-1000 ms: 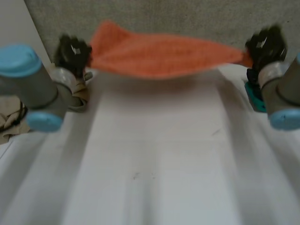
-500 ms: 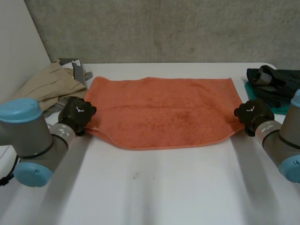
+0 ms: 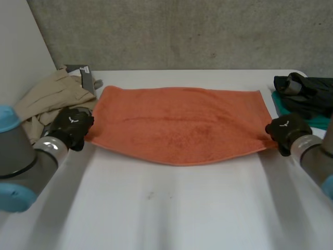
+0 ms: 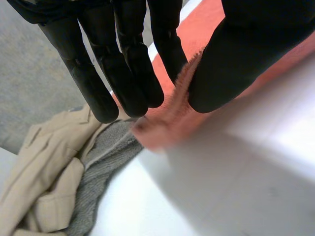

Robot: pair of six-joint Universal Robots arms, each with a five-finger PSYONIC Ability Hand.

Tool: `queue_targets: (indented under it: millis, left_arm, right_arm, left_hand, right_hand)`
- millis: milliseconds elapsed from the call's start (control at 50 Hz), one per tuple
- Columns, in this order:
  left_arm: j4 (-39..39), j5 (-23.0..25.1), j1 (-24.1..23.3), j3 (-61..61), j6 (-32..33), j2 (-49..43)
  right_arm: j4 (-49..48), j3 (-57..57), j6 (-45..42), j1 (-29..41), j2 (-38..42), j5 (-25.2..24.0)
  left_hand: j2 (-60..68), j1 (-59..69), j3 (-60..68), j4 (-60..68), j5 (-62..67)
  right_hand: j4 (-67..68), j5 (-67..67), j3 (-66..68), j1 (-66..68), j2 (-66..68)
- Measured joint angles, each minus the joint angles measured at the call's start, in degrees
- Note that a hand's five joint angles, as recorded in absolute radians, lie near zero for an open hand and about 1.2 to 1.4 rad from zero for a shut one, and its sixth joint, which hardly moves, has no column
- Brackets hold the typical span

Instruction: Fold the laundry.

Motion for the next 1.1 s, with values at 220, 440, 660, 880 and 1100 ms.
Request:
queue_targets:
  millis: [220,440,660,880,1100]
  left_arm:
    - [-15.8,-0.1,-0.5,-18.4,10.2,25.5]
    - [-21.7,-0.5,-0.7,-20.5,19.6,24.2]
    - [-11.2,-2.7,-4.3,-1.3,19.5,3.6]
    - [-7.2,-9.9,-8.9,40.3,19.3,-12.1]
    - [4.3,-9.6,-7.4,53.4,2.7,-5.6]
  right_arm:
    - [26.9,7.0,-14.6,-5.9,-17.6,0.2]
    - [27.9,11.3,-24.4,-10.1,-18.4,0.0]
    - [13.3,0.8,-20.4,-6.3,-5.8,1.4]
    - [-7.6,-29.8,-13.3,-0.2,-1.1,4.5]
    - [-24.8,-32.3,-6.0,0.0,-4.2,4.6]
  left_hand:
    - [0.1,0.0,0.0,0.0,0.0]
    - [0.1,0.0,0.1,0.0,0.0]
    - [0.1,0.0,0.1,0.0,0.0]
    - [0.1,0.0,0.1,0.2,0.0]
    - [0.2,0.0,0.2,0.3,0.0]
  right_hand:
    - [0.0,0.0,0.0,0.0,0.0]
    - [0.0,0.0,0.0,0.0,0.0]
    - [0.0,0.0,0.0,0.0,0.0]
    - [0.0,0.0,0.0,0.0,0.0]
    - [0.0,0.0,0.0,0.0,0.0]
